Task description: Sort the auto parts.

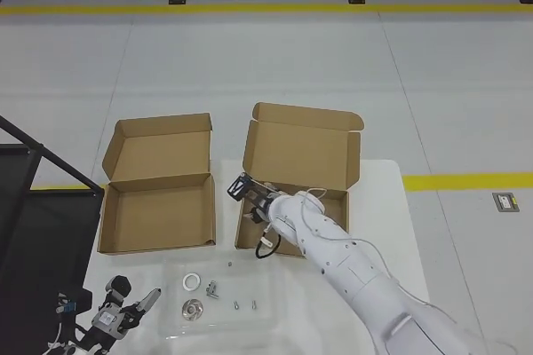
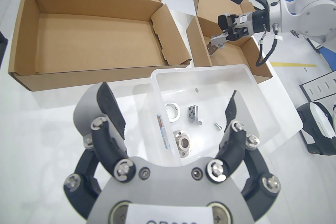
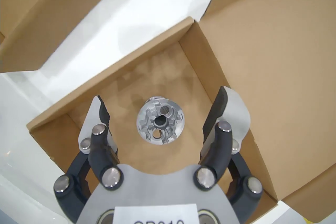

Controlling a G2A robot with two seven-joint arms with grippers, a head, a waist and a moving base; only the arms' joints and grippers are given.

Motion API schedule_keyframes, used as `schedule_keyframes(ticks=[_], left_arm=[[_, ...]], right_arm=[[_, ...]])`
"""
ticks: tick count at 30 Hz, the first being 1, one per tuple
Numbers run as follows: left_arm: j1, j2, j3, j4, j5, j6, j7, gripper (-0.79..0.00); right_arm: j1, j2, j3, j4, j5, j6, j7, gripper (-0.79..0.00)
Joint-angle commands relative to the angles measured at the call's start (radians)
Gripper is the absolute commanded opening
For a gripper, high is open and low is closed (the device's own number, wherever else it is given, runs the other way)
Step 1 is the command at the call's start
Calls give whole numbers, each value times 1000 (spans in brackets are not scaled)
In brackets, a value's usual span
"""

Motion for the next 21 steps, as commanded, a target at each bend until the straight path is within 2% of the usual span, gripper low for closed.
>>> schedule_keyframes(ticks=[1,2,5,7,11,13,18,21], left_arm=[[0,0,0,0,0,0,0,0],[0,0,0,0,0,0,0,0],[0,0,0,0,0,0,0,0],[0,0,0,0,0,0,0,0],[0,0,0,0,0,0,0,0],[0,0,0,0,0,0,0,0],[0,0,0,0,0,0,0,0],[0,0,0,0,0,0,0,0]], right_arm=[[-57,28,26,-129,-43,9,-13,-120],[-94,44,43,-200,-65,-1,-13,-148],[-226,101,116,-435,-139,-62,12,-83],[-322,135,172,-595,-181,-124,35,-92],[-489,183,251,-844,-235,-252,59,-37],[-552,197,259,-931,-258,-311,63,0],[-671,219,219,-1059,-327,-434,83,0],[-696,222,210,-1092,-337,-439,99,0]])
